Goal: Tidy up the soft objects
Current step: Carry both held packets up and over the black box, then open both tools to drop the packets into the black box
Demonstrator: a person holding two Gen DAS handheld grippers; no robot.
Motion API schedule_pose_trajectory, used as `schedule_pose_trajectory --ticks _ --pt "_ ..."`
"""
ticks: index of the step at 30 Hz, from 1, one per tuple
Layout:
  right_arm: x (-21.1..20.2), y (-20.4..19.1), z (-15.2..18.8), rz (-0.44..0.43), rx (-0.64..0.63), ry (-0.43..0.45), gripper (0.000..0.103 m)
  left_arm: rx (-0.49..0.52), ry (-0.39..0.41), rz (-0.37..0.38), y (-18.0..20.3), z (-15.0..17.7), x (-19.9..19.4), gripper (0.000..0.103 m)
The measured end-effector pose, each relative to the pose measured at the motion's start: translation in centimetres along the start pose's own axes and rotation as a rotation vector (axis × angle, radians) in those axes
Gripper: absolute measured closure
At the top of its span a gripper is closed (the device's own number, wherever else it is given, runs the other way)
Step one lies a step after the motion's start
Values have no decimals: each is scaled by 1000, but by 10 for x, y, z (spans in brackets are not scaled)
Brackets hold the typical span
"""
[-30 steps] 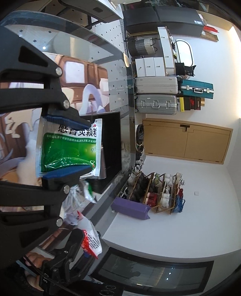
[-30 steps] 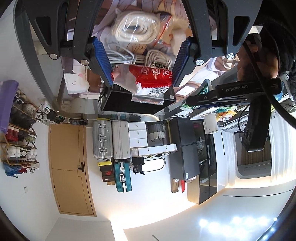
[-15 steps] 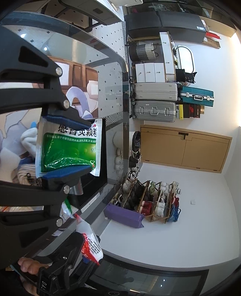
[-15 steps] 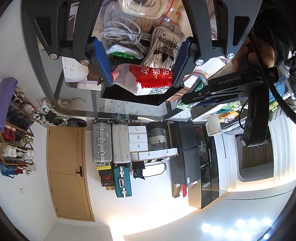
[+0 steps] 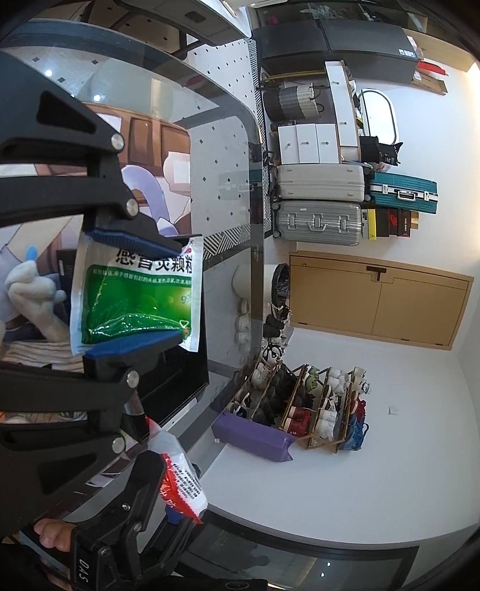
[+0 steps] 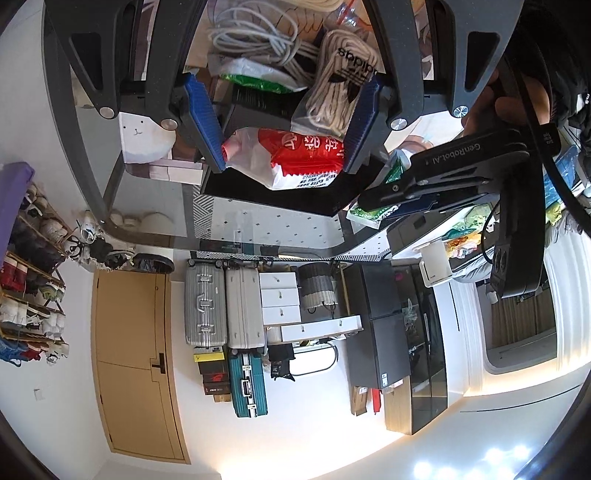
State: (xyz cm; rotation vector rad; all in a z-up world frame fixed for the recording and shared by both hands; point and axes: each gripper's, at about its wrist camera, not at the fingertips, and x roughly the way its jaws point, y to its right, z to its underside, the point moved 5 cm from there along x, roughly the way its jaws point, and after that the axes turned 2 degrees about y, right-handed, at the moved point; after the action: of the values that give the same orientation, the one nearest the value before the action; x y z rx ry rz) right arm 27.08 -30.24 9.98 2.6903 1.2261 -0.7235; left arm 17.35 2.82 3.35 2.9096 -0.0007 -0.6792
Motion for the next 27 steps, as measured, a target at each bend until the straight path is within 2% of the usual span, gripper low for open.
schedule_pose_trajectory --ticks 13,20,23,27 --pt "41 7 -9 -2 -11 -67 38 31 -98 -15 2 5 33 63" --pt "60 11 -5 -9 -12 -98 38 84 -131 -28 10 10 41 63" --pt "66 13 -6 -13 -17 -104 38 82 -166 -11 12 15 44 63" --pt "70 16 -5 -11 -23 -109 38 83 -166 -13 15 16 43 63"
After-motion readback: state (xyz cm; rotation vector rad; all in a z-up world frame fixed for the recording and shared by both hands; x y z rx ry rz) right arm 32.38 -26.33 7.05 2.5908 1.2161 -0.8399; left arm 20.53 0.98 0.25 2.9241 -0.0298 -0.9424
